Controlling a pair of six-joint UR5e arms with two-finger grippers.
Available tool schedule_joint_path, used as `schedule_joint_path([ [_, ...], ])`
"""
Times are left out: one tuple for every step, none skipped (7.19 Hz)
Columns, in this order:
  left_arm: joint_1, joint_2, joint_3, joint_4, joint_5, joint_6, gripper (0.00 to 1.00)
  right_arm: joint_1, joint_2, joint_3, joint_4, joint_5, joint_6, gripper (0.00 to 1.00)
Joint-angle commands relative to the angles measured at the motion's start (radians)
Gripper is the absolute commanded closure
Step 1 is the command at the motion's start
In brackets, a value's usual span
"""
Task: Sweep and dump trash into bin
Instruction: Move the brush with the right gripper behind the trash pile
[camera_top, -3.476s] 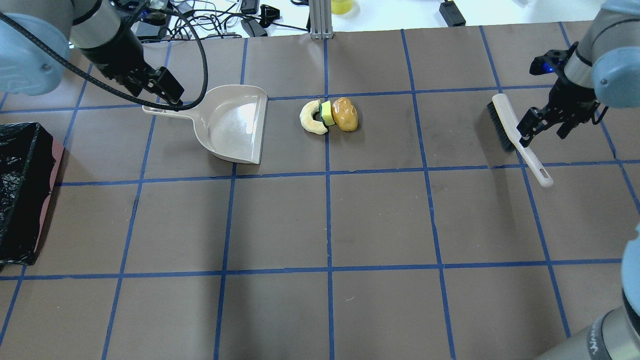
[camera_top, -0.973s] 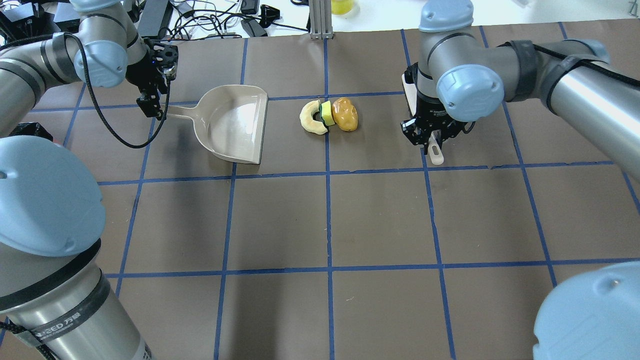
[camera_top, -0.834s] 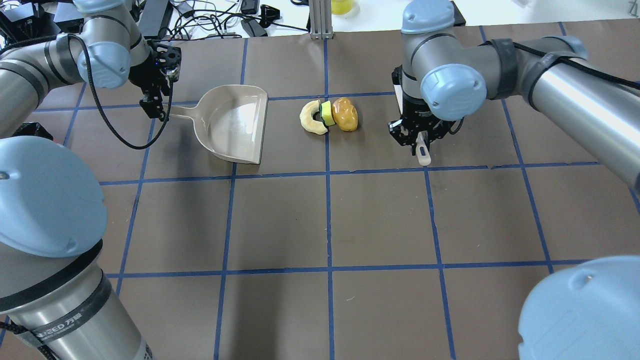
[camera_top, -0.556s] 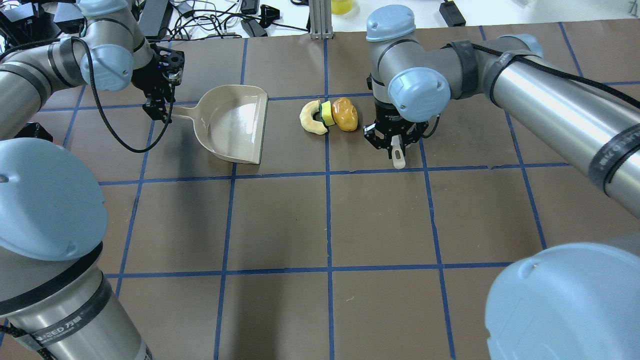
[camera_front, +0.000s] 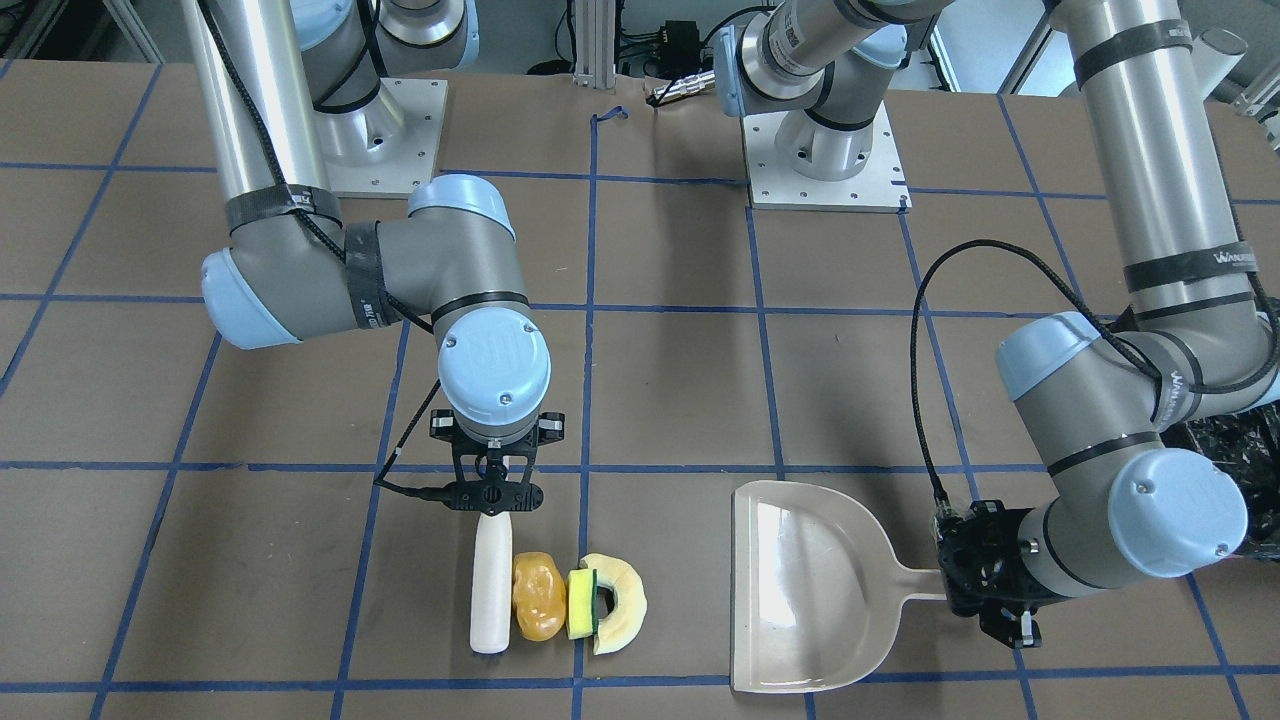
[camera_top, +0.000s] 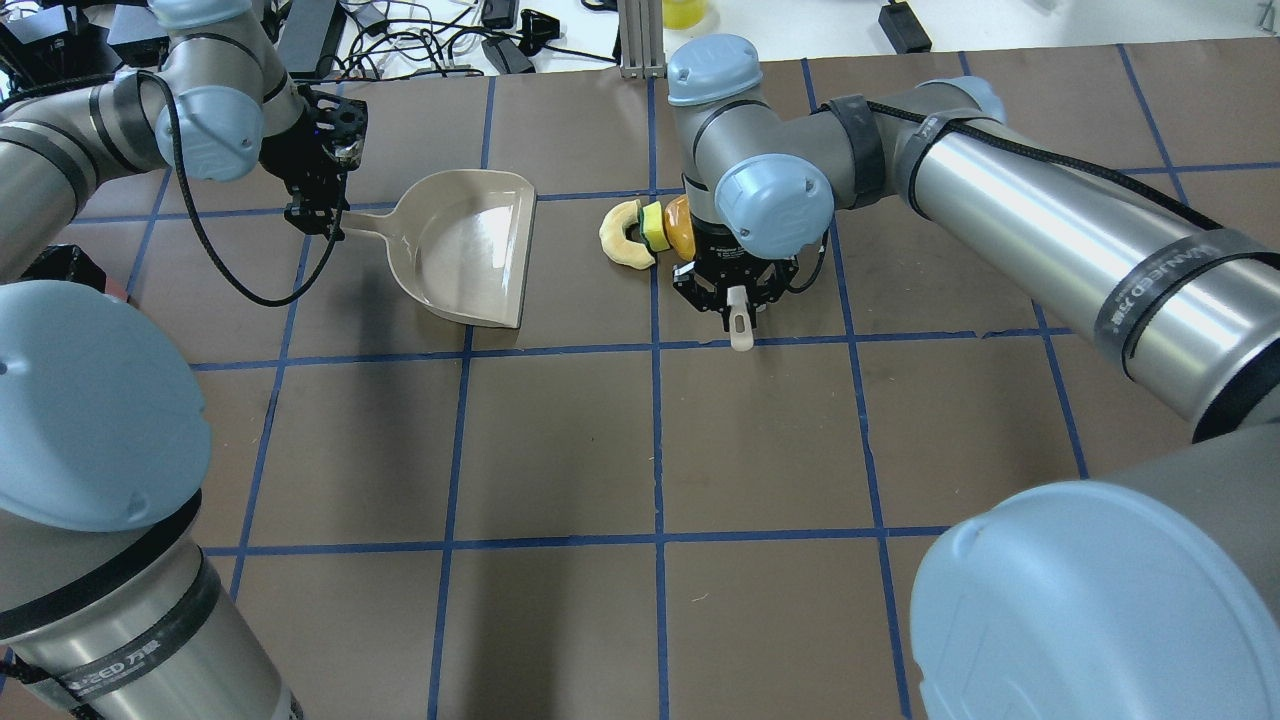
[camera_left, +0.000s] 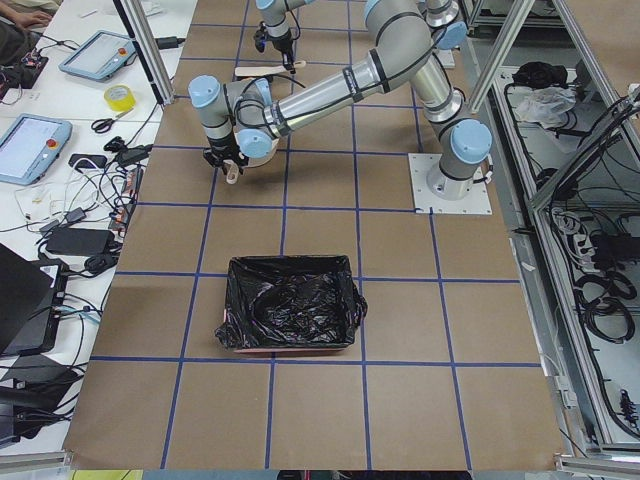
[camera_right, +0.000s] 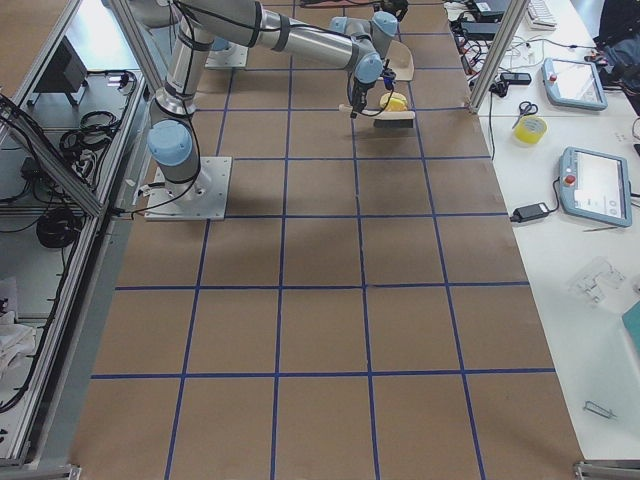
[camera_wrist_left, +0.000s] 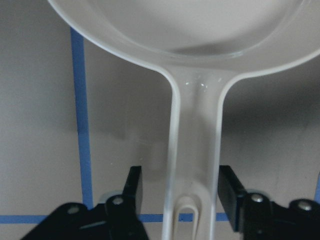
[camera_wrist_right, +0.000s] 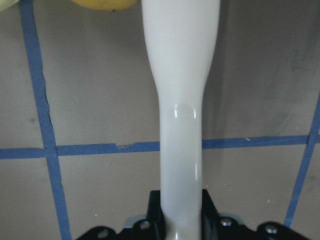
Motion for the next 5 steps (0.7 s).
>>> schedule_joint_path([
  [-0.002, -0.001, -0.003, -0.002, 0.001, -0.002, 0.96, 0.029, 0.019, -0.021, 0.000, 0.023, 0.036, 0.98],
  [-0.002, 0.002, -0.010, -0.001, 0.001, -0.002, 1.00, 0.046, 0.028, -0.028, -0.004, 0.041, 0.063, 0.98],
  [-0.002, 0.004, -0.013, -0.001, 0.001, -0.001, 1.00, 0.054, 0.029, -0.047, -0.009, 0.085, 0.070, 0.98],
  [-0.003, 0.007, -0.012, -0.001, 0.003, -0.002, 1.00, 0.060, 0.037, -0.064, -0.009, 0.092, 0.080, 0.98],
  [-0.003, 0.005, -0.015, -0.001, 0.003, -0.005, 1.00, 0.069, 0.046, -0.068, -0.010, 0.105, 0.091, 0.98],
])
